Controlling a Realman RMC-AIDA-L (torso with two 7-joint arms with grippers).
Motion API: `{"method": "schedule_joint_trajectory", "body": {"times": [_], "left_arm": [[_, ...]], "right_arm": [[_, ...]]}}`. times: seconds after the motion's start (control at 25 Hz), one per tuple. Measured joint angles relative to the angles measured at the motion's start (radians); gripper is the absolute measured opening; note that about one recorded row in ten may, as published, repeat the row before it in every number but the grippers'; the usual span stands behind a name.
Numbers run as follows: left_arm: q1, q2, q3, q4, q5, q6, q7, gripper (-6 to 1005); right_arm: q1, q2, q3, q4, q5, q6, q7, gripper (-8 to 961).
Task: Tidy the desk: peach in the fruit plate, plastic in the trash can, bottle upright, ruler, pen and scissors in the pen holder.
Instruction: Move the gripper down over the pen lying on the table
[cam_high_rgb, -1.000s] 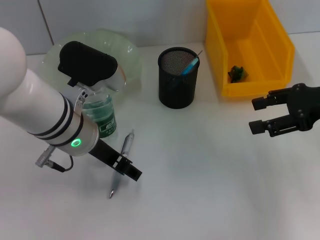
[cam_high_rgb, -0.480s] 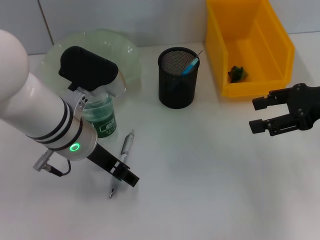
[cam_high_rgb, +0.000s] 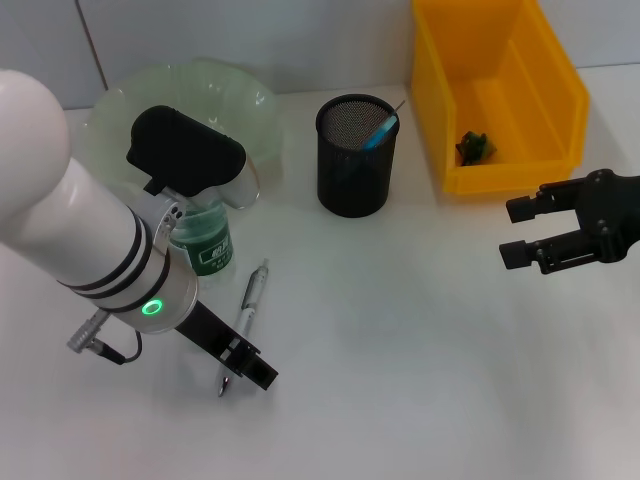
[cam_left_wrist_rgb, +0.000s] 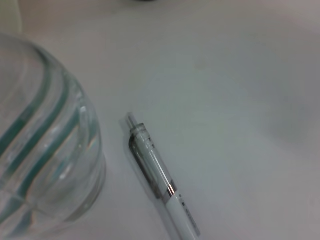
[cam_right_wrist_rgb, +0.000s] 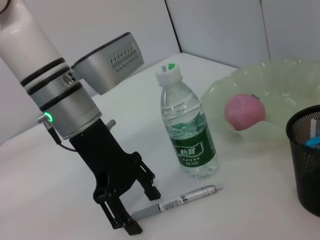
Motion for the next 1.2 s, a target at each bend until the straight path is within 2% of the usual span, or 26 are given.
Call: {"method": "schedule_joint_trajectory", "body": {"times": [0.8,1.04,1.2], "left_arm": [[0.005,-0.002,0.022,0.003,-0.003,0.007,0.000,683],[0.006,-0.002,0.022,0.005,-0.002,0.007,0.000,571],[0.006,-0.002,0.025,0.004,0.015,0.006,0.000,559]], "right_arm": [[-0.002,0.002,0.000,0.000,0.000,-0.007,0.000,796],[-0.002,0.002,0.000,0.000,0.000,-0.009,0.000,796],[-0.002,0.002,0.000,0.000,0.000,-0.010,0.000,796]]}}
